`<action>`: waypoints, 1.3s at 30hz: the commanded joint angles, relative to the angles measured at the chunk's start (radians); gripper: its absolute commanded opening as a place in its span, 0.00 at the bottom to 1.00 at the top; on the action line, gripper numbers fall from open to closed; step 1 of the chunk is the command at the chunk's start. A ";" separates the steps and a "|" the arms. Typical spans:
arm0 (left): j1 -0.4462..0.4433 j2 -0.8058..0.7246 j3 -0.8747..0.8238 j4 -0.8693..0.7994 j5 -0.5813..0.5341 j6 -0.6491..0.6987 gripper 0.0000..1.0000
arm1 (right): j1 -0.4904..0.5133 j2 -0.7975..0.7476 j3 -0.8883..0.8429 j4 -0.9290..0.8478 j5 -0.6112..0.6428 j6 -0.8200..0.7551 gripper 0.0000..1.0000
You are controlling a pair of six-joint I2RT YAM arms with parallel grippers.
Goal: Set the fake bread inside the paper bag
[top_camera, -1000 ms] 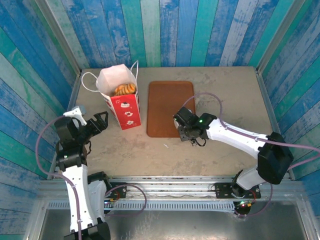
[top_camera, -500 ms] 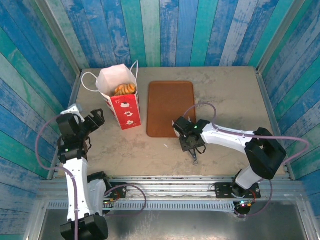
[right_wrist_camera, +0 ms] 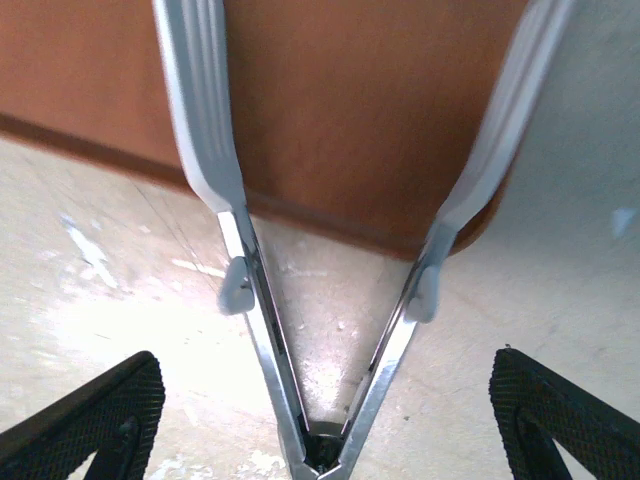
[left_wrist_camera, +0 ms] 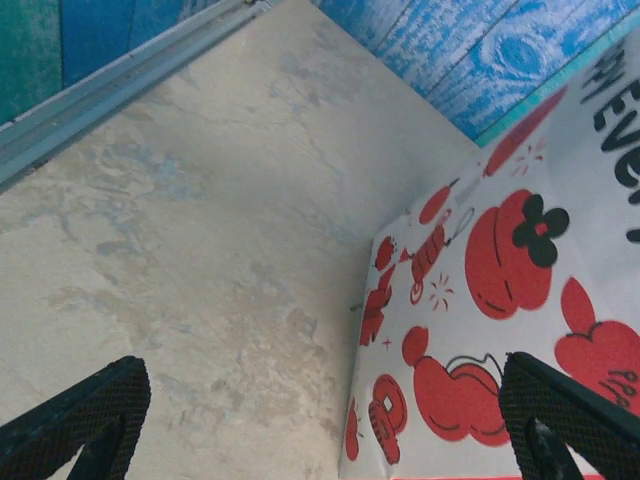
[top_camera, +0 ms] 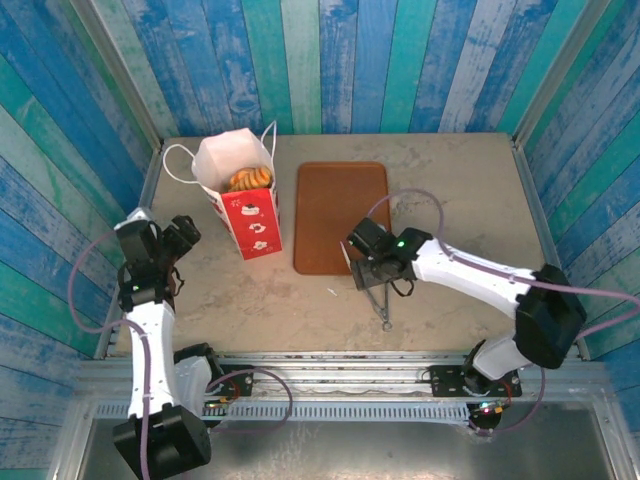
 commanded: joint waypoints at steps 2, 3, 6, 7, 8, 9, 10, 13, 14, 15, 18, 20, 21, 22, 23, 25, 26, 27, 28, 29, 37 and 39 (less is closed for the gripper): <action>-0.002 0.008 -0.034 0.103 -0.088 -0.054 0.94 | -0.069 -0.145 0.051 -0.071 0.066 -0.062 0.92; -0.002 0.008 -0.041 0.123 -0.112 -0.061 0.94 | -0.100 -0.179 0.049 -0.067 0.066 -0.085 0.94; -0.002 0.016 -0.061 0.175 -0.165 -0.065 0.94 | -0.223 -0.270 0.033 -0.047 0.068 -0.148 0.97; -0.002 0.026 -0.067 0.190 -0.177 -0.061 0.94 | -0.266 -0.297 0.024 -0.035 0.070 -0.164 1.00; -0.002 0.039 -0.071 0.206 -0.181 -0.054 0.94 | -0.330 -0.332 0.002 -0.007 0.071 -0.184 1.00; -0.002 0.051 -0.075 0.220 -0.183 -0.050 0.94 | -0.364 -0.352 -0.016 0.013 0.072 -0.193 1.00; -0.002 0.065 -0.082 0.238 -0.185 -0.049 0.94 | -0.408 -0.384 -0.044 0.053 0.073 -0.207 1.00; -0.002 0.111 -0.101 0.294 -0.210 -0.048 0.94 | -0.514 -0.459 -0.159 0.195 0.105 -0.253 1.00; -0.002 0.121 -0.111 0.315 -0.230 -0.055 0.94 | -0.540 -0.480 -0.201 0.246 0.133 -0.282 1.00; -0.002 0.131 -0.121 0.339 -0.242 -0.061 0.94 | -0.559 -0.495 -0.238 0.296 0.163 -0.305 1.00; -0.013 0.155 -0.159 0.438 -0.285 -0.078 0.94 | -0.613 -0.530 -0.383 0.508 0.253 -0.366 1.00; -0.039 0.181 -0.169 0.484 -0.330 -0.073 0.94 | -0.654 -0.529 -0.482 0.670 0.259 -0.405 1.00; -0.052 0.196 -0.169 0.499 -0.349 -0.065 0.94 | -0.673 -0.516 -0.512 0.735 0.252 -0.413 1.00; -0.069 0.213 -0.169 0.525 -0.364 -0.053 0.94 | -0.696 -0.487 -0.541 0.812 0.238 -0.410 1.00; -0.087 0.231 -0.169 0.548 -0.380 -0.041 0.94 | -0.715 -0.455 -0.561 0.873 0.212 -0.409 1.00; -0.113 0.260 -0.169 0.597 -0.411 -0.009 0.94 | -0.730 -0.388 -0.575 0.959 0.165 -0.423 1.00; -0.120 0.276 -0.170 0.620 -0.421 0.006 0.94 | -0.730 -0.352 -0.580 1.013 0.151 -0.443 1.00; -0.125 0.291 -0.174 0.651 -0.423 0.021 0.94 | -0.729 -0.312 -0.589 1.074 0.146 -0.455 1.00; -0.128 0.306 -0.182 0.684 -0.422 0.034 0.94 | -0.730 -0.272 -0.600 1.145 0.144 -0.458 1.00; -0.133 0.319 -0.190 0.713 -0.420 0.048 0.94 | -0.730 -0.240 -0.612 1.206 0.141 -0.467 1.00; -0.201 0.412 -0.258 0.939 -0.411 0.163 0.94 | -0.755 -0.033 -0.632 1.460 0.070 -0.548 1.00; -0.222 0.435 -0.277 1.001 -0.417 0.192 0.94 | -0.762 0.016 -0.636 1.509 0.052 -0.548 1.00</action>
